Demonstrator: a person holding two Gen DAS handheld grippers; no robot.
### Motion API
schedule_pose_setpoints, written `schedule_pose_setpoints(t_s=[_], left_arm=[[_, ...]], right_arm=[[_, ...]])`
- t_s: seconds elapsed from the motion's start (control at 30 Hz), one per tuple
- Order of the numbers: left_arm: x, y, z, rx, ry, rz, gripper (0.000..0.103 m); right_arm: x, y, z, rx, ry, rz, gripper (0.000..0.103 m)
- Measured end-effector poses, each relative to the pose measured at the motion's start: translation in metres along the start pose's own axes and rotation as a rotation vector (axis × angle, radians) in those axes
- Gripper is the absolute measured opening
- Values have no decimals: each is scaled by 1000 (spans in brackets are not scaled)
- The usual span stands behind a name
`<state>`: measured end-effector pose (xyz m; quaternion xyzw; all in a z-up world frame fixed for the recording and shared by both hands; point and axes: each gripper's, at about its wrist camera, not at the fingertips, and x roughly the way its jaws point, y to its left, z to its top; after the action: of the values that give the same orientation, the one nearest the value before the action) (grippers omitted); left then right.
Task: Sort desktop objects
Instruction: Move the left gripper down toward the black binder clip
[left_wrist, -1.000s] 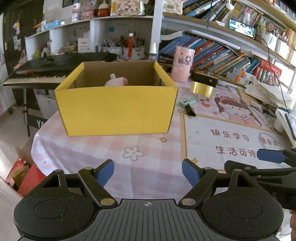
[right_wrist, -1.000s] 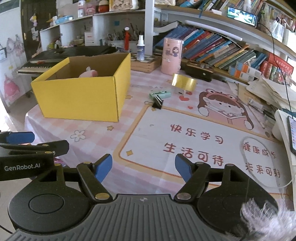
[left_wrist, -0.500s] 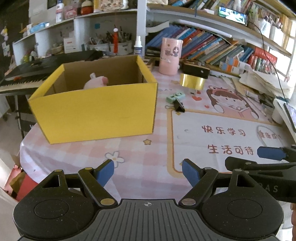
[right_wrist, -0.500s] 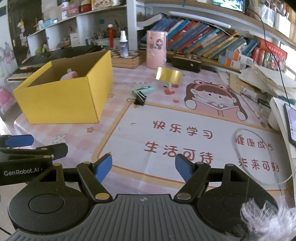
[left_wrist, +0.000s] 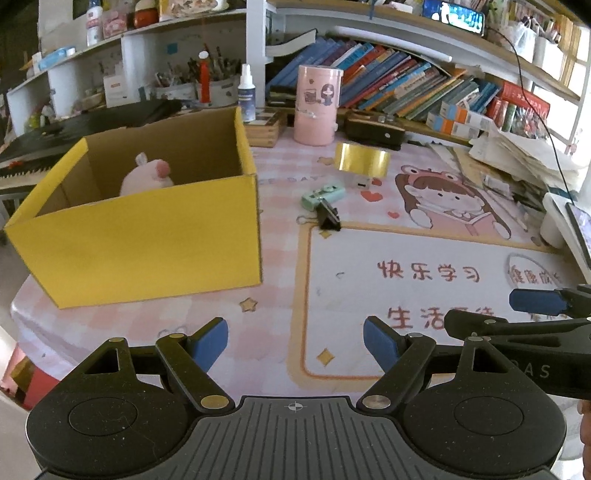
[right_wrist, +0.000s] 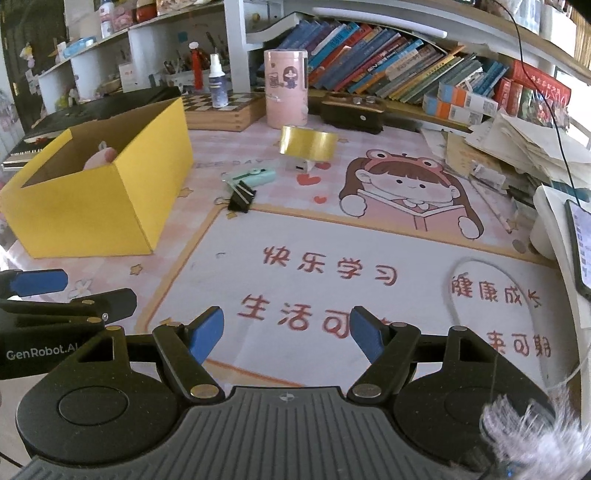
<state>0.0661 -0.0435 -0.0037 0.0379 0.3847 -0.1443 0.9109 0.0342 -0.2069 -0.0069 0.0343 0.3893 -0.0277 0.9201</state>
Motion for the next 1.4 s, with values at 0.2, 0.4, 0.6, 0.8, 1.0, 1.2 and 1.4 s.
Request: schedule_pose_setpoints(t_s=[0.2,0.4,0.6,0.8,1.0,1.2,1.4], left_arm=[[14,-14,11,-14,4,-2,83],[28,-29,23,-33,0,2,83],[41,-44,34,-50,-4,13,83],[52,-59,44,-62,-9,34,83],[61,-73,53,-58,-18,56,82],[68,-82,62,-40,-34,77,82],[77,-83,74,-44,-64,105,79]], right_arm=[[10,-18,12,-12,9,0,74],[24,-37,27,-29,19,5,73],[38,-57,41,-46,23,17,73],[50,-75,54,-59,22,38,73],[61,-92,66,-61,17,60,73],[71,-105,76,-42,8,86,73],[81,-116,90,-10,-3,112,73]])
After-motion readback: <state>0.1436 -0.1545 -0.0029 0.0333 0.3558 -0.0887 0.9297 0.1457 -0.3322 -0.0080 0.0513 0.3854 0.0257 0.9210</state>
